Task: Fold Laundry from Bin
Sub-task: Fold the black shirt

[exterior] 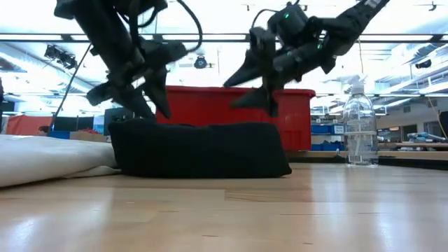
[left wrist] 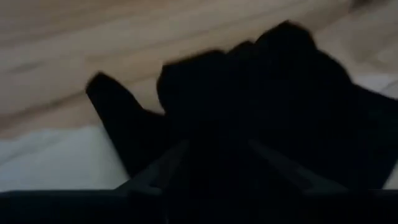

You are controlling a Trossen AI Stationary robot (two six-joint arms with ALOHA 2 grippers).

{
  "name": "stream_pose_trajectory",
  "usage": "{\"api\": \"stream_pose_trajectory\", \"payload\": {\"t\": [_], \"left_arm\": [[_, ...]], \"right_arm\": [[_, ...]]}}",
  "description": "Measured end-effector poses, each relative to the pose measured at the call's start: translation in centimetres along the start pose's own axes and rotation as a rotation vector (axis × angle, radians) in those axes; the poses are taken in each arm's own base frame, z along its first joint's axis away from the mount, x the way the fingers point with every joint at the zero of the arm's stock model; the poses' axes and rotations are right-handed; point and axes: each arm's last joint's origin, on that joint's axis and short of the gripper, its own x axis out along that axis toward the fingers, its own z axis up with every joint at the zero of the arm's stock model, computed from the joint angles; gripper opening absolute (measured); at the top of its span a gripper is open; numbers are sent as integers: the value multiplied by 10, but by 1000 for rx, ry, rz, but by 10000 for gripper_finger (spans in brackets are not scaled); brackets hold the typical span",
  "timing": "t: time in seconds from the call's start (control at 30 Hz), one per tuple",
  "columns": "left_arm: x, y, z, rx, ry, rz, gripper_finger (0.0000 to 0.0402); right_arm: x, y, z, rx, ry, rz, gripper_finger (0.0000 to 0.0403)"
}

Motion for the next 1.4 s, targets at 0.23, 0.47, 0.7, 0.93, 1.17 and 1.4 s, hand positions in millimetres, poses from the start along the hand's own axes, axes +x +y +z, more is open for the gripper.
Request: {"api": "stream_pose_trajectory", "payload": {"t": [0.23, 0.47, 0.7, 0.93, 1.17, 1.4], "left_arm": [[-25, 7, 26, -37, -62, -79, 162], [-36, 17, 43, -12, -81, -113, 162], [-39, 26, 58, 40, -94, -113, 162], [-32, 34, 76, 98, -84, -131, 162], [-25, 47, 112, 160, -143, -247, 162], [-23, 68, 163, 185, -328, -387, 162]], "right_arm": [[56, 8, -38, -74, 96, 104, 103], [100, 8, -56, -98, 326, -94, 9], [75, -8, -50, -58, 429, -375, 5], [15, -51, -35, 51, 424, -613, 3], [-54, -89, -43, 198, 377, -721, 2], [-99, -102, -41, 233, 379, -796, 2]]}}
